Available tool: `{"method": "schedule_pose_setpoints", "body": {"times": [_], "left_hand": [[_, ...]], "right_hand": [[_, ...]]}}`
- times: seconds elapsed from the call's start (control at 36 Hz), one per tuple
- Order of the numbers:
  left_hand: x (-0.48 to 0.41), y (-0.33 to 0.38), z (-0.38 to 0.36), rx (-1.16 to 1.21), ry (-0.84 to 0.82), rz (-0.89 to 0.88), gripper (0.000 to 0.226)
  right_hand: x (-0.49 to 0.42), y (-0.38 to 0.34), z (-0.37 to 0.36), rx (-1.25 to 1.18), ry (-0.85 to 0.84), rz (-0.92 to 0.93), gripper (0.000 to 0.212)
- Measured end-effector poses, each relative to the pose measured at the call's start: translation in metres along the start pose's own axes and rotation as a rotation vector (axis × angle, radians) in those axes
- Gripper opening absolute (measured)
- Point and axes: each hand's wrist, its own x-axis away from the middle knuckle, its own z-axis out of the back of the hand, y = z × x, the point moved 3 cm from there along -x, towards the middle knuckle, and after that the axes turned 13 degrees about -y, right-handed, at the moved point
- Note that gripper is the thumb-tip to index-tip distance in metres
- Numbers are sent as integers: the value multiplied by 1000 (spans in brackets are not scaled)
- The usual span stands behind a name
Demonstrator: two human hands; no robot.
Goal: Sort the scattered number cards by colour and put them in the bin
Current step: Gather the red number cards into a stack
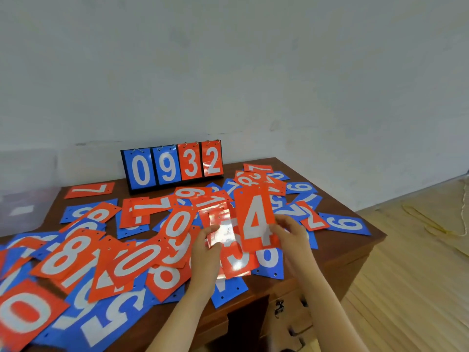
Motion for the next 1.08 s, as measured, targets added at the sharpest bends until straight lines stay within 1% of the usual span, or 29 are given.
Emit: {"method": "schedule_pose_setpoints", "body": {"times": [0.06, 0.11, 0.22, 0.28, 0.47, 0.56, 0.61, 0.72, 0.81, 0.86, 0.94, 1.0, 1.08], "left_hand": [[5, 1, -4, 10, -15, -10, 33], [9, 2, -7, 1, -19, -19, 31], [15, 2, -14, 10, -27, -38, 34], [18, 2, -17, 21, -36, -34, 34], [16, -6, -28, -26, -80, -55, 32], [11, -12, -30, -79, -75, -61, 31], [8, -16, -28, -134, -67, -57, 29], [1, -22, -18, -167, -62, -26, 30], [-3, -23, -9, -184, -44, -44, 34], [-8, -23, -5, -193, -39, -59, 36], [-16, -27, 0, -168, -41, -28, 37], [-21, -31, 1, -173, -34, 8, 39], [-27, -32, 1, -206, -13, 19, 44]], "right_hand": [[9, 10, -2, -33, -9, -47, 14], [17, 17, -1, -17, -1, -84, 12], [25, 28, 2, 11, 64, -111, 8], [27, 32, 4, 63, 78, -116, 6], [25, 39, 6, 274, 64, -107, 11], [21, 43, 9, 297, 35, -106, 10], [14, 51, 14, 352, 4, -122, 17], [-16, 61, 41, 638, 66, -167, 47], [-44, 59, 64, 852, 79, -278, 59], [-67, 58, 80, 920, 108, -354, 64], [-98, 63, 104, 937, 142, -441, 73], [-112, 69, 115, 972, 114, -520, 75], [-124, 77, 122, 1034, 69, -607, 72]]}}
